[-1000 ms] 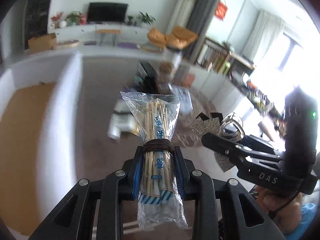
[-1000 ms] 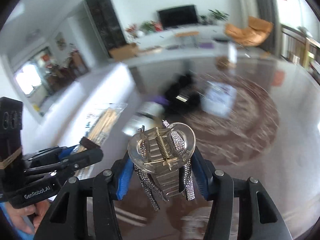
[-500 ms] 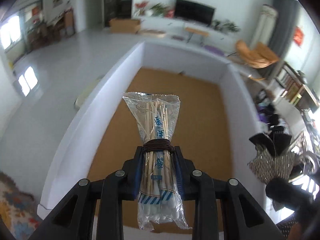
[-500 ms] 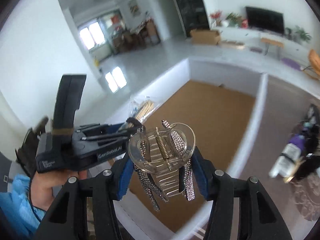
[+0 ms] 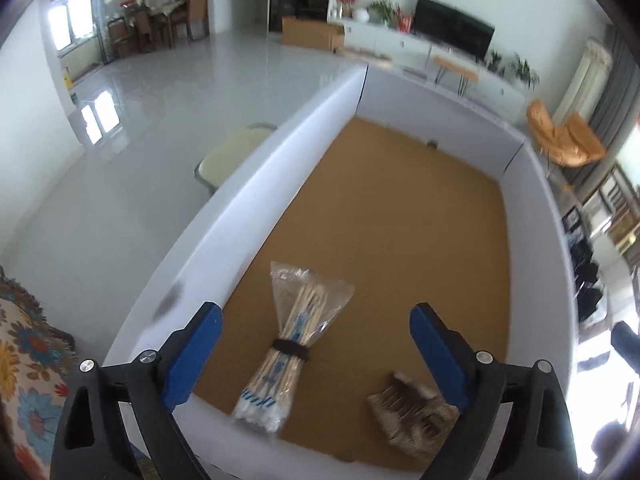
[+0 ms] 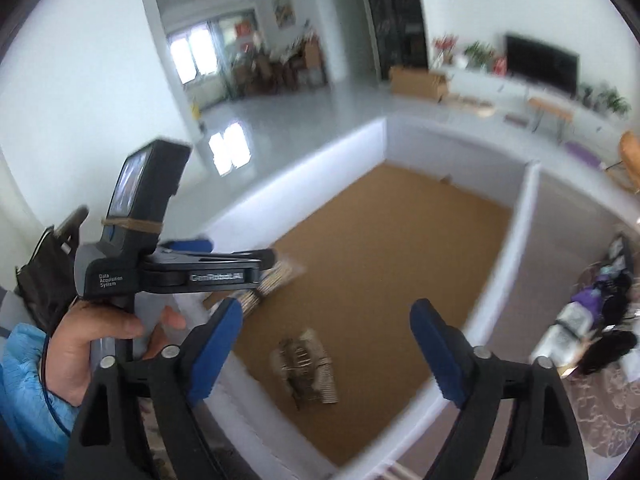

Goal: Organize objects
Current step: 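Lower the swab bundle and claw clip into the cardboard tray, open both grippers, then return both tools to the table above the remaining items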

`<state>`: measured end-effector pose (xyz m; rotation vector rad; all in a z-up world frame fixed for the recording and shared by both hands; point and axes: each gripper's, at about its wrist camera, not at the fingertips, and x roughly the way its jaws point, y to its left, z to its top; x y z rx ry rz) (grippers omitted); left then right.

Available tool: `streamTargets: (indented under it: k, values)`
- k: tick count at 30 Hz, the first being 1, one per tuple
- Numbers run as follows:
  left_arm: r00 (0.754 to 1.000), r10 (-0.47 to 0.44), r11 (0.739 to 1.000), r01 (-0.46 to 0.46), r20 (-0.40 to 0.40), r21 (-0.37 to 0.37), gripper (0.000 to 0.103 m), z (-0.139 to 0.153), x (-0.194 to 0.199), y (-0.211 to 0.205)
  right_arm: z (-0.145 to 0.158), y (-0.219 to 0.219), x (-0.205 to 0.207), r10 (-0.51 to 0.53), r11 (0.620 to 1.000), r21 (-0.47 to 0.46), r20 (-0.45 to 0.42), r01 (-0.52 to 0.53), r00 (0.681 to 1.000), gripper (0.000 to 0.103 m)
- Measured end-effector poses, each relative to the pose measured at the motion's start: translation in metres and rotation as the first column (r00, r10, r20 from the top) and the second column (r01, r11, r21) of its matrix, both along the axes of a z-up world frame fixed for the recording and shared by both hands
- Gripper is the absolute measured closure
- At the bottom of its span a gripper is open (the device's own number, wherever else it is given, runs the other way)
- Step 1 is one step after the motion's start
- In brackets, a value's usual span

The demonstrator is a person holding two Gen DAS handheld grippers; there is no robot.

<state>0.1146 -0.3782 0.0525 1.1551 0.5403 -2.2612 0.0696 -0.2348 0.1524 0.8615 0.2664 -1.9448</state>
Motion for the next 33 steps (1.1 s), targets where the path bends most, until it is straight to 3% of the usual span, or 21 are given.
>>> streamTargets:
  k: [5, 10, 15, 19, 21, 25, 33]
  values:
    - [0.990, -0.051, 0.998, 0.044, -0.133, -0.050, 0.008, 0.027, -0.005, 0.034, -0.001, 0.070, -0.012, -0.177, 0.983, -0.066, -0.143, 0.169, 0.974, 0.005]
    - [0.944, -0.229, 0.973, 0.213, -0.239, -0.091, 0.008, 0.061, -0.028, 0.094, -0.057, 0.153, -0.046, -0.400, 0.910, 0.023, -0.206, 0.413, 0.893, 0.001]
    - [0.845, -0.451, 0.891, 0.441, -0.288, -0.103, 0.008, 0.077, -0.055, 0.185, -0.105, 0.240, -0.078, -0.599, 0.794, 0.066, -0.088, 0.604, 0.796, 0.001]
    - [0.763, -0.584, 0.802, 0.594, -0.276, -0.054, 0.008, 0.066, -0.067, 0.255, -0.107, 0.280, -0.088, -0.693, 0.721, 0.022, 0.011, 0.693, 0.721, 0.001]
    - [0.742, -0.626, 0.769, 0.638, -0.241, -0.033, 0.008, 0.049, -0.080, 0.287, -0.111, 0.286, -0.094, -0.714, 0.699, 0.042, 0.013, 0.713, 0.700, 0.001]
    - [0.730, -0.663, 0.738, 0.674, -0.165, 0.013, 0.008, 0.009, -0.097, 0.324, -0.123, 0.296, -0.100, -0.747, 0.664, 0.078, 0.033, 0.744, 0.664, 0.001]
    - [0.745, -0.665, 0.746, 0.665, -0.045, -0.020, 0.008, -0.050, -0.112, 0.338, -0.137, 0.322, -0.109, -0.815, 0.579, 0.094, 0.107, 0.810, 0.570, 0.001]
